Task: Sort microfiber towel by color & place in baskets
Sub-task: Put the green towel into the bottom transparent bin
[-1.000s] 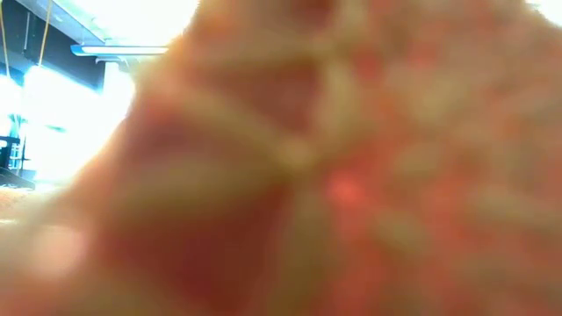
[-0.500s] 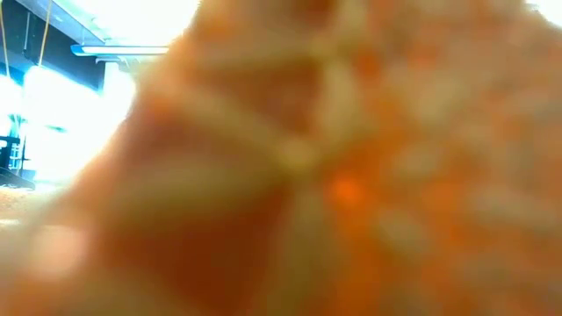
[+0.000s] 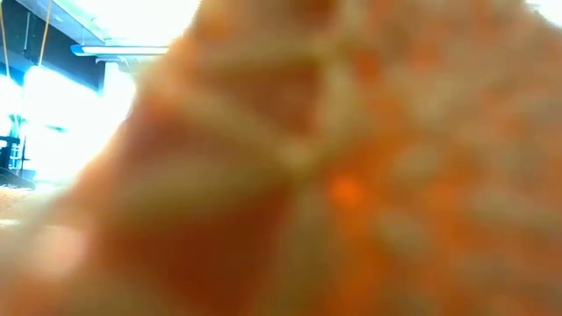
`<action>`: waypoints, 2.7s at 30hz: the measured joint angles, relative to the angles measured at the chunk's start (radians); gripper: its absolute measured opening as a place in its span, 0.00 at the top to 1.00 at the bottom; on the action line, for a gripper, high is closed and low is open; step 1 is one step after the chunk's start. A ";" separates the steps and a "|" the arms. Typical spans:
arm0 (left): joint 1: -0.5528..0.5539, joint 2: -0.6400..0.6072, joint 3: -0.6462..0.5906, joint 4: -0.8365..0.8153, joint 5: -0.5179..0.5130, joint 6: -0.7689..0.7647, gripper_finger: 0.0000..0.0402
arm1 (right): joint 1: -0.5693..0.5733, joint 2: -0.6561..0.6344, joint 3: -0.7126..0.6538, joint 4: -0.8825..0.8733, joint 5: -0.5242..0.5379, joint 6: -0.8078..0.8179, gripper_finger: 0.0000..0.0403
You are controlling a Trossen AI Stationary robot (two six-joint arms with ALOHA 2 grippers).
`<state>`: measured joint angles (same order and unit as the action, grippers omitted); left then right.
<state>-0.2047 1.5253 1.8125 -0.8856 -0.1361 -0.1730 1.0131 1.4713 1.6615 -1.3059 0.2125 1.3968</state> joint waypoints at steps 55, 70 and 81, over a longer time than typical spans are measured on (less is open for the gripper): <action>0.002 0.000 -0.001 -0.046 -0.043 0.070 0.64 | 0.037 0.453 -0.298 0.181 -0.163 0.848 1.00; 0.002 0.000 -0.001 -0.045 -0.043 0.043 0.64 | 0.014 0.452 -0.324 0.190 -0.162 0.821 0.92; 0.002 0.000 -0.001 -0.045 -0.043 0.034 0.64 | 0.014 0.352 -0.248 0.150 -0.164 0.820 0.54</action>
<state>-0.2031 1.5257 1.8114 -0.9304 -0.1787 -0.1386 1.0275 1.8236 1.4132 -1.1561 0.0486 2.2169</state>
